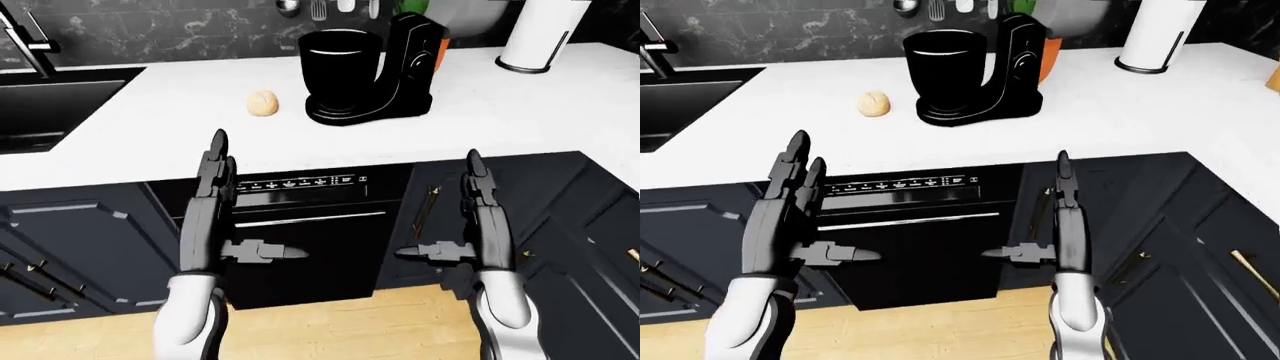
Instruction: Place the bread in the stand mixer bowl.
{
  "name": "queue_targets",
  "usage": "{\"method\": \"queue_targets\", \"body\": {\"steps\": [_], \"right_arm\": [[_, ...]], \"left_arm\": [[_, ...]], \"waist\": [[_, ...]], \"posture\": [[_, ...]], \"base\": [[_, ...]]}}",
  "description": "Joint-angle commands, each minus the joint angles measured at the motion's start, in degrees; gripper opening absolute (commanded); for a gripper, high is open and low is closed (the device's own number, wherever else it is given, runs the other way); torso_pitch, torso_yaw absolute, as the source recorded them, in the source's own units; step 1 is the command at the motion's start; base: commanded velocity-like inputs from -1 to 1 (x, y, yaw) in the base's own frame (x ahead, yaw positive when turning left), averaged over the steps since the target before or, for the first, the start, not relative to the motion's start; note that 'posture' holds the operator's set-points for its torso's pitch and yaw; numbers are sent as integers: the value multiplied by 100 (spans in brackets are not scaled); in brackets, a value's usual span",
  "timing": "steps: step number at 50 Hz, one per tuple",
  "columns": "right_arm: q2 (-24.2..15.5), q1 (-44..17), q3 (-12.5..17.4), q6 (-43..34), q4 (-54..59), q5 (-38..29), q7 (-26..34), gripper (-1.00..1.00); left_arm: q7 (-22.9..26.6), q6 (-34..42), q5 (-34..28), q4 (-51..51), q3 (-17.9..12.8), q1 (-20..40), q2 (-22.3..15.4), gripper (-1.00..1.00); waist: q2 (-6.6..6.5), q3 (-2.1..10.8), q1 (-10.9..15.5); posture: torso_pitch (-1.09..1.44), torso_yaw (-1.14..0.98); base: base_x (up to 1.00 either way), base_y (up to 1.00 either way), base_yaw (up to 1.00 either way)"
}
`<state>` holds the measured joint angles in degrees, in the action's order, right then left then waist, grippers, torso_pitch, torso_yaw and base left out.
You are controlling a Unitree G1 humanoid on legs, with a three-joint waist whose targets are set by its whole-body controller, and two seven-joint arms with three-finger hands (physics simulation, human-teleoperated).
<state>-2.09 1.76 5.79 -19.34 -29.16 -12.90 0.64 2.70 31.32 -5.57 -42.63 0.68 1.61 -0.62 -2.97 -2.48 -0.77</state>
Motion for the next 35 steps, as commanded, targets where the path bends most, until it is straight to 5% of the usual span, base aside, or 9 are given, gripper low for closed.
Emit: {"method": "queue_targets", "body": {"steps": [1,10,15,16,18,24,28,29,35], "right_arm": [[8,-74,-43,142,-214,-8,-1,100],[36,6,-56,164,-304,-33,-13,100],[42,23,-55,205,-295,-30,-21,100],[45,26,-60,217,-274,-33,-27,100],[46,31,-66,235,-253,-32,-28,100],[42,43,-46,248,-262,-19,-26,100],[45,49,-46,241,-288,-19,-22,100],[43,48,-42,242,-289,-17,-20,100],[46,56,-18,229,-338,0,-16,100]], "left_arm": [[-29,-127,-11,-145,-63,71,-25,100],[-35,-120,13,-196,-81,50,-24,100],[-41,-140,19,-184,-76,46,-22,100],[-41,-145,25,-179,-81,43,-23,100],[-41,-125,28,-200,-88,45,-26,100],[-43,-75,28,-255,-92,48,-29,100],[-43,-55,28,-270,-95,57,-32,100],[-41,-33,31,-284,-102,70,-34,100],[-38,0,26,-301,-98,93,-37,100]], "waist": [[-120,124,13],[172,72,185],[827,222,193],[518,112,126],[646,83,92],[326,26,36],[-240,190,20],[-6,110,104],[85,112,174]], "posture": [[0,0],[0,0],[0,0],[0,0],[0,0],[0,0],[0,0],[0,0],[0,0]], "base": [[27,0,0],[26,0,0],[26,0,0],[27,0,0],[26,0,0],[25,0,0],[24,0,0],[23,0,0],[24,0,0]]}}
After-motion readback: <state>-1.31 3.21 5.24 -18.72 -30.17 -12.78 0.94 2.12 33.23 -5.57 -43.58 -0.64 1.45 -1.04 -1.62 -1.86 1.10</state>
